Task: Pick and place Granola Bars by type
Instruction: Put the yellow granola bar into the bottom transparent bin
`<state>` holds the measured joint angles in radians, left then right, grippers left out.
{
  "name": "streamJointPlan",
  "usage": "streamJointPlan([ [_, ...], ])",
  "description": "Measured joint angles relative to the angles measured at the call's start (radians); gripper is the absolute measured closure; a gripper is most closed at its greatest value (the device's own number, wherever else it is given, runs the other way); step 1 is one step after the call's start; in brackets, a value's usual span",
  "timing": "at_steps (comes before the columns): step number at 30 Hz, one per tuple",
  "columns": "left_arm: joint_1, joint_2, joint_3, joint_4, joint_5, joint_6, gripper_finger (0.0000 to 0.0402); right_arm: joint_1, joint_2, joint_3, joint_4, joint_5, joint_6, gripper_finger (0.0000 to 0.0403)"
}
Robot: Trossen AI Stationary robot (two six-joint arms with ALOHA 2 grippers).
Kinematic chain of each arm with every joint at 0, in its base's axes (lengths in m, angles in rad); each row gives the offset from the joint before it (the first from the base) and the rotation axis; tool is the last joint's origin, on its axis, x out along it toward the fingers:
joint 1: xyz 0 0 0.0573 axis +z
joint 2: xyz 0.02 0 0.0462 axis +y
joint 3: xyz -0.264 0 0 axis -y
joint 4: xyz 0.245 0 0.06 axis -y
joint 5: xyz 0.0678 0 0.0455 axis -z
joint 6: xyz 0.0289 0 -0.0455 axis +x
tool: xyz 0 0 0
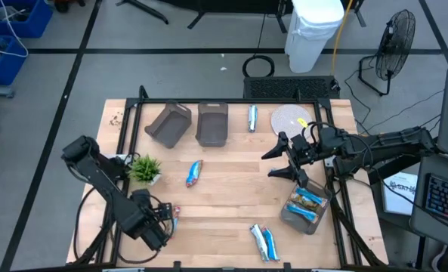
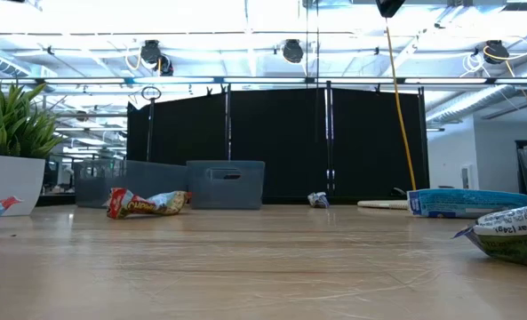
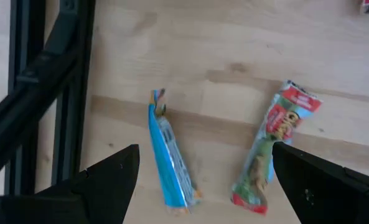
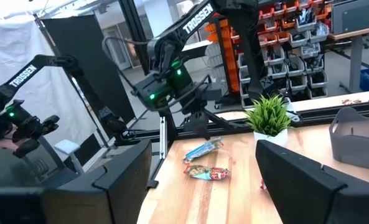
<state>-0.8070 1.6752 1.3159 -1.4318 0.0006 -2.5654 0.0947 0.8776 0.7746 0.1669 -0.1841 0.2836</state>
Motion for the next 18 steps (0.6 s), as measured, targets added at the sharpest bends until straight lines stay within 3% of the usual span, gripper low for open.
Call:
streamJointPlan([
  [6, 0.0, 0.064, 0.0, 0.04, 0.043, 0.093, 0.0034, -0.004, 0.0, 0.0, 0.0, 0.0, -0.001, 0.0124],
  [10, -0.012, 0.11, 0.0, 0.051, 0.147, 0.023, 0.0034, -0.004, 0.0, 0.0, 0.0, 0.002, 0.016, 0.0124],
  [18, -0.047, 0.188, 0.0, 0.127, 0.16, -0.066, 0.0034, -0.004, 0.0, 0.0, 0.0, 0.003, 0.018, 0.0129],
])
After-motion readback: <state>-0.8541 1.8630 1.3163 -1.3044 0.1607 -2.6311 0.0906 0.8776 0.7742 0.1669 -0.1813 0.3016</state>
